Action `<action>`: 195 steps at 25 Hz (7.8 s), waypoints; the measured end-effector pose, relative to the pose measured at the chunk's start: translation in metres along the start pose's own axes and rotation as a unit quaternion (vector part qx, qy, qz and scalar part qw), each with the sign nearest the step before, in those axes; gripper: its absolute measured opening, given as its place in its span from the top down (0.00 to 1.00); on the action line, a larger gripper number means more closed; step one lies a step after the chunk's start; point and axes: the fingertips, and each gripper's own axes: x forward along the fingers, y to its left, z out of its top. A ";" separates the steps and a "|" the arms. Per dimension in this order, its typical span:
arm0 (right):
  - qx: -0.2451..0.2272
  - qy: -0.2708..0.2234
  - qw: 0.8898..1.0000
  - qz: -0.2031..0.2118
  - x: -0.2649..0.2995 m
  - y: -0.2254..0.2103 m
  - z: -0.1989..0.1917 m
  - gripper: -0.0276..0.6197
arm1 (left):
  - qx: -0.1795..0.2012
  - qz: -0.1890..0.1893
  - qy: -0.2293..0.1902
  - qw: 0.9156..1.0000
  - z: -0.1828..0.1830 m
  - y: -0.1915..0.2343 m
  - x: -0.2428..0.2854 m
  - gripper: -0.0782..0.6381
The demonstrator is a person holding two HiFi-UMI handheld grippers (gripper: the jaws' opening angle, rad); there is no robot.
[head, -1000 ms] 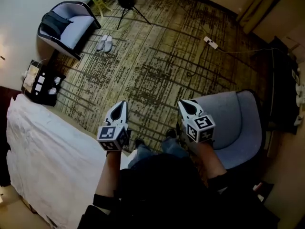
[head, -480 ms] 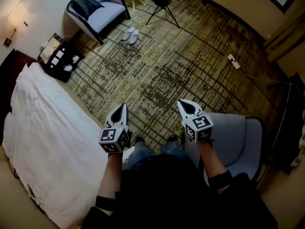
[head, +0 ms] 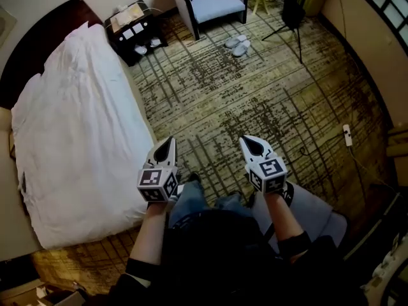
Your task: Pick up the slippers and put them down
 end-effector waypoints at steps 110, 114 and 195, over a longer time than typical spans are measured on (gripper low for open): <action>-0.124 0.083 0.965 0.217 0.945 -0.109 0.446 0.95 | -0.070 0.172 -0.009 0.983 0.363 0.643 0.594 0.89; -0.121 0.080 0.968 0.204 0.972 -0.103 0.455 0.94 | -0.063 0.155 -0.003 0.986 0.370 0.667 0.608 0.89; 0.486 -0.008 0.864 0.129 1.572 -0.287 -0.149 0.77 | 0.081 -0.005 0.030 0.996 -0.164 0.946 1.090 0.89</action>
